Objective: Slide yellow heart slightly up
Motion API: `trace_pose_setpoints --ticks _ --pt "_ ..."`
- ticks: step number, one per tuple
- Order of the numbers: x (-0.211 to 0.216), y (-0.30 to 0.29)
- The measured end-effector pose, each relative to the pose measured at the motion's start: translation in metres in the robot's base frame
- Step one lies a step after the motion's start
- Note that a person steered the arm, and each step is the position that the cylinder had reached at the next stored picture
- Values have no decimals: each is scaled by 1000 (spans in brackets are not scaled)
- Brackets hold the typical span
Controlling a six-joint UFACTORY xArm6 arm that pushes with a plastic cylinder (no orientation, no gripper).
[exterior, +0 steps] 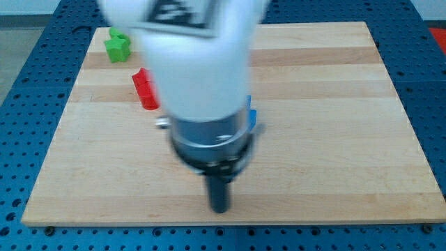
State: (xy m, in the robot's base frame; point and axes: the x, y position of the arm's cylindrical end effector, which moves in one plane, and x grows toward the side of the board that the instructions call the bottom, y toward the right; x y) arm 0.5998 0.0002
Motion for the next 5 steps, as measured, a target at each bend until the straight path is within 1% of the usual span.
trace_pose_setpoints --ticks 1,2,3,4,5 --pt "-23 20" --pt "-32 -6" --pt "-46 -58" --pt "-73 -95" --pt "-74 -105"
